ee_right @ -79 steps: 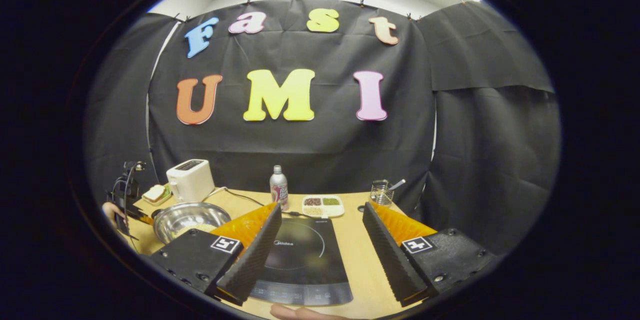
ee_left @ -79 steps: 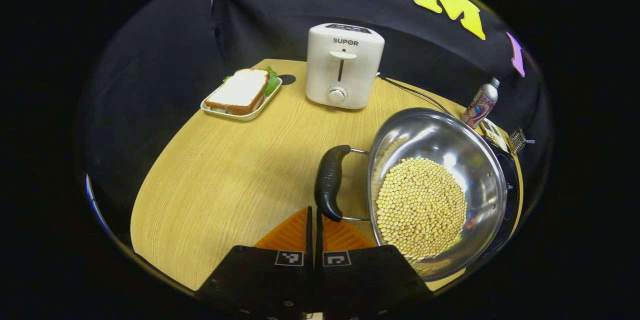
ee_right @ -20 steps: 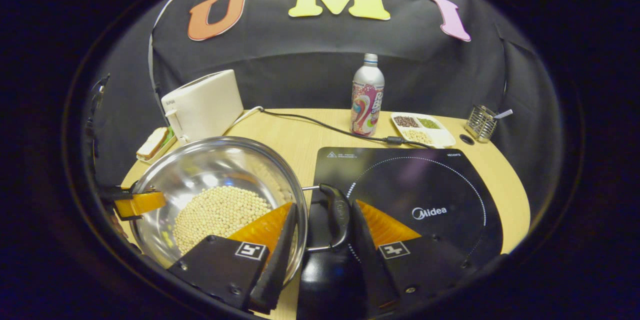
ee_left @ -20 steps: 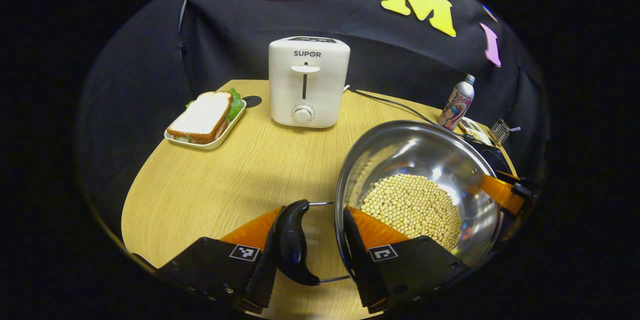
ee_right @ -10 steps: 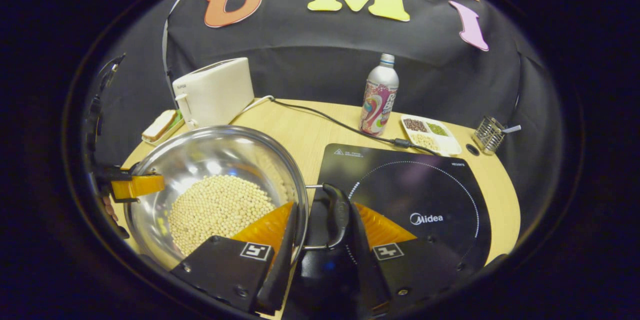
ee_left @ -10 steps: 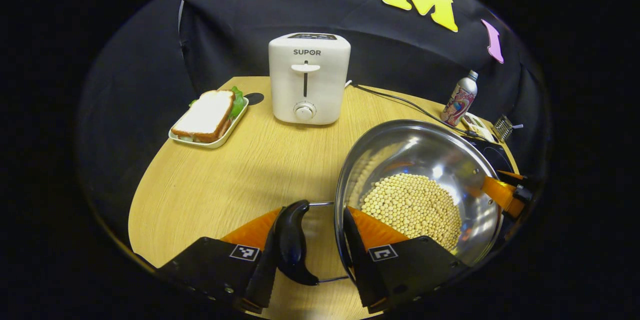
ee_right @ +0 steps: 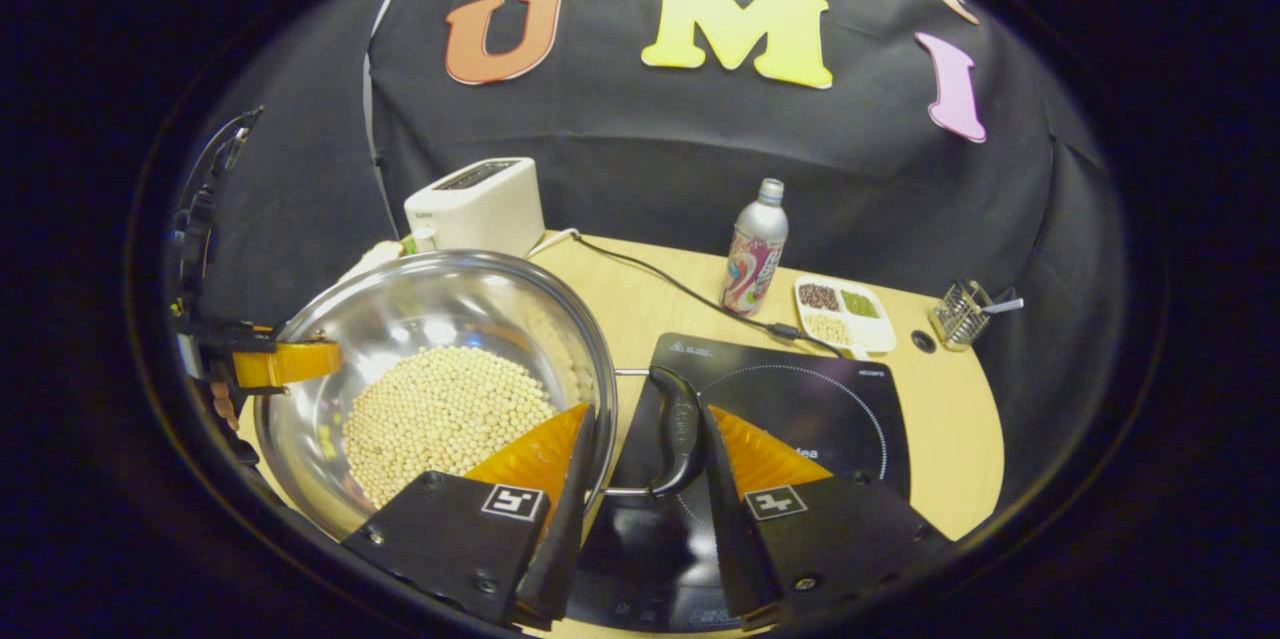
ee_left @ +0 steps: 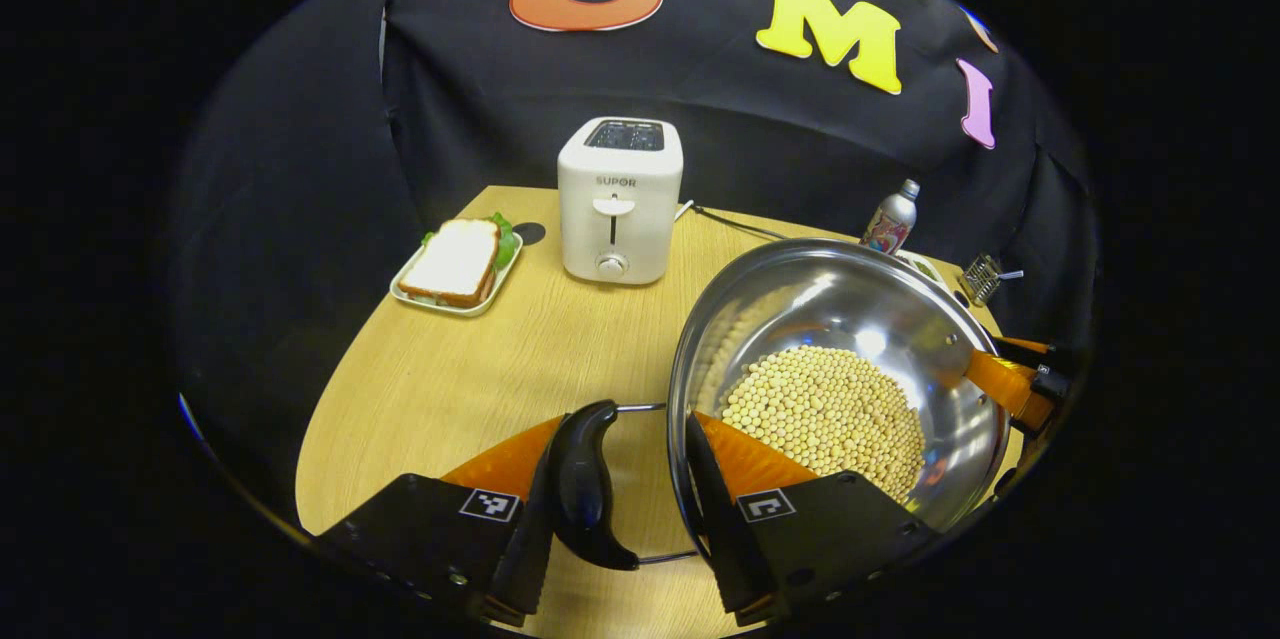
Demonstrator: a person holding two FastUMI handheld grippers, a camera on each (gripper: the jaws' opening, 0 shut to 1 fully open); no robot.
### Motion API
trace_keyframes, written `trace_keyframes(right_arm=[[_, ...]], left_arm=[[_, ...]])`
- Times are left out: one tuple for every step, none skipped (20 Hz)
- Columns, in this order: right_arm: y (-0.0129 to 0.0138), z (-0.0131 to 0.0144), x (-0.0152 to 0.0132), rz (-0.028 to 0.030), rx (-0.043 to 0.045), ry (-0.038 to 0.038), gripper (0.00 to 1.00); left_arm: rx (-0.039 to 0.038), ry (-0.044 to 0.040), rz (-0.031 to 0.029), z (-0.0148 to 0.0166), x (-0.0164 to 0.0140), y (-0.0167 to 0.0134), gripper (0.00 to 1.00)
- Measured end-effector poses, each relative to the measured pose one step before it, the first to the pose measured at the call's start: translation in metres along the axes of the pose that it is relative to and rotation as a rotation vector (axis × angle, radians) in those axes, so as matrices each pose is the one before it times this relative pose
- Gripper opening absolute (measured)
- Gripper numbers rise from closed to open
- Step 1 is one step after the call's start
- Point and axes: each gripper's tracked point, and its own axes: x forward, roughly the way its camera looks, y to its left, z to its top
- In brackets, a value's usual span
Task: First push the handle of the pot to place it horizontally, then grasp the pot with both hands and set it on the induction cooktop.
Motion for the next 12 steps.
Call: trace_keyframes(right_arm=[[-0.00122,0.00456,-0.01019,0.00847,0.00209,-0.00008,0.59],[-0.00102,0.00394,-0.00873,0.00731,-0.00374,-0.00152,0.60],[-0.00264,0.00448,-0.00884,0.00211,0.00029,-0.00033,0.57],[-0.00354,0.00355,-0.00966,-0.00068,-0.00658,-0.00543,0.58],[-0.00533,0.00560,-0.00860,-0.00340,-0.00368,-0.00954,0.59],[-0.00550,0.00334,-0.00763,-0.00504,-0.00034,-0.01005,0.57],[-0.00709,0.00230,-0.00725,-0.00827,0.00865,-0.00702,0.59],[-0.00839,0.00299,-0.00728,-0.00930,0.00403,-0.00769,0.59],[-0.00944,0.00325,-0.00670,-0.00864,-0.00108,-0.00689,0.59],[-0.01007,0.00218,-0.00590,-0.00668,0.00290,-0.00766,0.57],[-0.01013,0.00121,-0.00563,-0.00399,0.00103,-0.00438,0.57],[-0.01147,0.00294,-0.00556,-0.00534,0.00557,-0.00784,0.57]], left_arm=[[0.00022,-0.01069,0.00365,0.00514,-0.01085,-0.00234,0.64],[-0.00120,-0.00678,0.00342,0.00437,-0.00901,-0.00240,0.64],[-0.00035,-0.00664,0.00149,0.00263,-0.00777,-0.00147,0.64],[0.00230,-0.00511,-0.00012,0.00423,-0.00744,-0.00421,0.64],[-0.00006,-0.00843,-0.00231,0.00449,-0.00660,-0.00470,0.64],[0.00323,-0.00699,-0.00493,0.00410,-0.00597,-0.00606,0.64],[0.00535,-0.01160,-0.00595,0.00493,-0.00412,-0.00764,0.64],[0.00238,-0.00507,-0.00642,0.00334,-0.00378,-0.00854,0.64],[0.00062,-0.00236,-0.00808,0.00290,-0.00212,-0.00822,0.64],[-0.00113,-0.00280,-0.00960,0.00261,-0.00127,-0.01011,0.64],[0.00311,-0.00420,-0.00831,0.00276,-0.00199,-0.01029,0.64],[0.00868,-0.00726,-0.00806,0.00502,-0.00154,-0.01167,0.64]])
